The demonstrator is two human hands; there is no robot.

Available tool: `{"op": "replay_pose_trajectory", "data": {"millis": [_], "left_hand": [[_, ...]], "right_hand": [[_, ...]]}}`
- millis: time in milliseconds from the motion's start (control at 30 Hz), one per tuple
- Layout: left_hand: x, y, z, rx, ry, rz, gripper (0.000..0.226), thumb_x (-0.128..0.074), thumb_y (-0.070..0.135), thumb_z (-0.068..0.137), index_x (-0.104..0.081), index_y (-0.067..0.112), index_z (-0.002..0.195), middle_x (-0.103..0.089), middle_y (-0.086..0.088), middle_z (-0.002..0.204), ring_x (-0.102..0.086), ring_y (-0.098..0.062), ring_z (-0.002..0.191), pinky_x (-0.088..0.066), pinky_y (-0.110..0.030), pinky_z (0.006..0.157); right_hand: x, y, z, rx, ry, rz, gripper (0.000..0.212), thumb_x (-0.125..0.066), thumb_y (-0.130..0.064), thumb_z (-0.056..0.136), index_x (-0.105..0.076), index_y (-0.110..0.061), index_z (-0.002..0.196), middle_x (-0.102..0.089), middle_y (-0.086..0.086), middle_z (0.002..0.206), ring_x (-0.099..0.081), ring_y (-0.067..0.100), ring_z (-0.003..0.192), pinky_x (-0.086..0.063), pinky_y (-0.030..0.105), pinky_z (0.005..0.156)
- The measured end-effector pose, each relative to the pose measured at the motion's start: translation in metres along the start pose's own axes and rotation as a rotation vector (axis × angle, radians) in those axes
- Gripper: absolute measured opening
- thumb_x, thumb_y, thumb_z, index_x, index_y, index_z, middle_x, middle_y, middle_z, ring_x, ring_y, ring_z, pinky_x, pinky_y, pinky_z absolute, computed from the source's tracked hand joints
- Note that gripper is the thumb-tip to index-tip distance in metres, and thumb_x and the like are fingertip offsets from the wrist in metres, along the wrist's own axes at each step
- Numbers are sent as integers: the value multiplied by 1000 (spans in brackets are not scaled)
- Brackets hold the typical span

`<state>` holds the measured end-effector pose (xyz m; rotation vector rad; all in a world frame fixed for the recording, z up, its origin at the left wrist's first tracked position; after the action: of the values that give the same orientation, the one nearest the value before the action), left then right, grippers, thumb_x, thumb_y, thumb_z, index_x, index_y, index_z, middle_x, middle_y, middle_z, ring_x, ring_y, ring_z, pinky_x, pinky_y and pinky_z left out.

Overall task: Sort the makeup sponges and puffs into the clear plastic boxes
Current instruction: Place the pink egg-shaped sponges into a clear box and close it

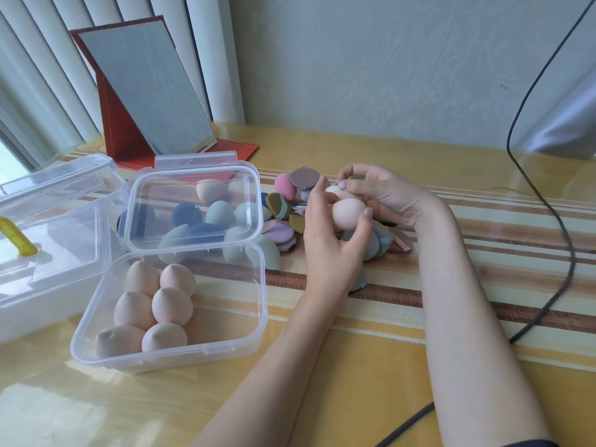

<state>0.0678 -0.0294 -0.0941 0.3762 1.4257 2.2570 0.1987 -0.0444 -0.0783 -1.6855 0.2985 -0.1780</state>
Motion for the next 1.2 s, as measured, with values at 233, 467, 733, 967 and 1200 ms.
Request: {"op": "replay_pose_trajectory", "data": {"millis": [233,467,733,967,1200], "left_hand": [[3,0,3,-105,99,102,24,-67,10,76,-51,12,93,-52,0,109,-46,-4,107,-39,-16,92],[10,-7,6,-40,189,109,36,-72,10,75,-43,20,95,-40,13,99,-39,8,96,-38,-12,83],[9,-5,5,-42,176,133,38,-74,13,75,-43,20,96,-44,0,105,-44,-11,100,-43,-20,85],[3,4,-1,-174,129,171,36,-76,11,69,-52,8,96,-46,0,120,-47,-22,117,-45,-43,94],[1,62,-28,-387,63,148,36,-66,25,72,-48,16,101,-49,-10,124,-48,-25,115,-46,-46,90]], "right_hand": [[9,-1,-3,-38,175,-224,15,-69,-22,84,-66,-9,91,-65,3,77,-60,10,58,-50,17,50],[20,-3,-24,-492,87,-703,23,-73,-15,84,-66,-16,106,-58,-7,90,-61,12,78,-55,28,78],[3,-2,-20,-480,67,-754,11,-62,-11,90,-60,-20,95,-54,2,88,-57,16,69,-54,29,62],[-4,-30,-16,-127,386,-511,10,-62,-19,86,-67,-12,92,-66,8,83,-61,19,72,-58,32,66],[-26,-27,-52,94,554,-59,29,-71,-34,85,-48,-17,81,-58,-5,57,-53,7,45,-41,14,45]]}}
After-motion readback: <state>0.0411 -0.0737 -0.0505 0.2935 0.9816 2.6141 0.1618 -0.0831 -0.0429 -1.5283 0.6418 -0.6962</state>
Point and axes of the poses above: each hand's wrist, its own z-axis towards the middle knuckle, its own x-axis out of the back of the hand, y = z × x, the point moved 5 cm from there along z, towards the middle knuckle
